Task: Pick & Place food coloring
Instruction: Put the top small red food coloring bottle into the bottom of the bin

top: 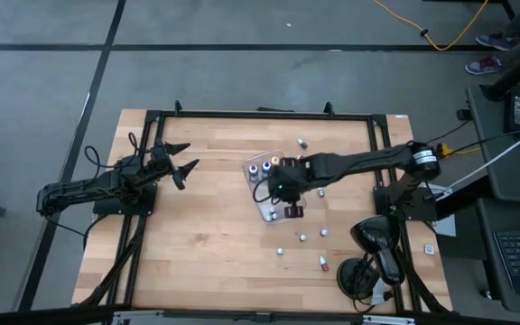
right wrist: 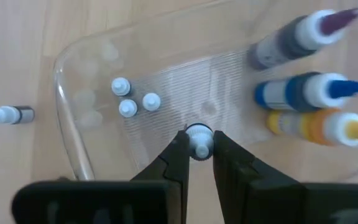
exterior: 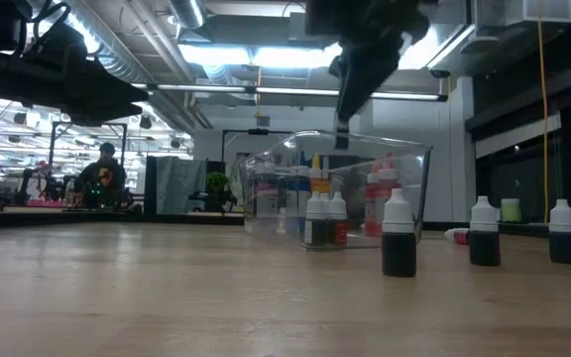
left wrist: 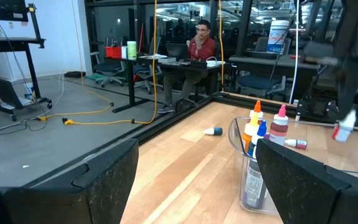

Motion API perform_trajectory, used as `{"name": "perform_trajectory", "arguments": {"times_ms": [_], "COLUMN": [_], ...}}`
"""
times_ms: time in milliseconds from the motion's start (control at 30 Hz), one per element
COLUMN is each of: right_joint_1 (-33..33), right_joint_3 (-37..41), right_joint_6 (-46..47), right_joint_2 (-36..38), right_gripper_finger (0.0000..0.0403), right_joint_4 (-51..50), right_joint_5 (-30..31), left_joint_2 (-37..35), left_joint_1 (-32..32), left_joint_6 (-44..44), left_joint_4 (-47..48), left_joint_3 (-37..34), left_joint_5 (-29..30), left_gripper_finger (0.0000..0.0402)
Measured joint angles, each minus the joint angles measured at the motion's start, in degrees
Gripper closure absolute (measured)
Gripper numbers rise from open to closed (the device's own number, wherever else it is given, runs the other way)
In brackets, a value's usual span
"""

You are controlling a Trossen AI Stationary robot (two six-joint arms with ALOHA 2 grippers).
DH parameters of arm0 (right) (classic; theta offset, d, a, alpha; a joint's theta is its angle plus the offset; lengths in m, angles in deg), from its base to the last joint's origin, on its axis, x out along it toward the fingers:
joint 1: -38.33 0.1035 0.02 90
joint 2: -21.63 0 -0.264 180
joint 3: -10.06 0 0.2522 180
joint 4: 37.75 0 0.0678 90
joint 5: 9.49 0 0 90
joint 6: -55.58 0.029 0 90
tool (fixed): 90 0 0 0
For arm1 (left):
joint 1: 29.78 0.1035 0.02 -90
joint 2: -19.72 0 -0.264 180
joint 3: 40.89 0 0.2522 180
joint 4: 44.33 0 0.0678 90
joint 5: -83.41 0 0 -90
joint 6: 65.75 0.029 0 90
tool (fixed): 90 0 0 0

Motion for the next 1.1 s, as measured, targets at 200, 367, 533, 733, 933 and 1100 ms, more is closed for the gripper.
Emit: {"name": "perform_trajectory", "arguments": {"times_ms": [200,367,533,733,933,1100], "right_joint_1": [0.3,0.3,0.3,1.2,1.5,1.5], "right_joint_3": [4.7,7.0,7.2,7.2,7.1,7.0], "right_joint_6": [-1.1,-0.9,-1.4,-3.2,-5.8,-6.0], "right_joint_2": [-0.4,-1.3,-3.0,-5.0,-7.2,-8.6], "right_gripper_finger": [0.0347,0.0347,0.0347,0.0347,0.0347,0.0347], "right_joint_4": [5.7,7.6,8.1,7.9,8.1,8.6], "right_joint_5": [-0.2,-1.5,-2.7,-4.6,-4.7,-6.7], "left_joint_2": [0.0,0.0,0.0,0.0,0.0,0.0], "left_joint_1": [0.0,0.0,0.0,0.0,0.0,0.0], "left_joint_6": [0.0,0.0,0.0,0.0,0.0,0.0], "left_joint_4": [0.0,0.0,0.0,0.0,0.0,0.0], "left_joint_3": [0.0,0.0,0.0,0.0,0.0,0.0], "left_joint_5": [0.0,0.0,0.0,0.0,0.0,0.0], "left_gripper_finger": [0.0082,0.0082,0.0082,0.0082,0.0082,0.0082]}}
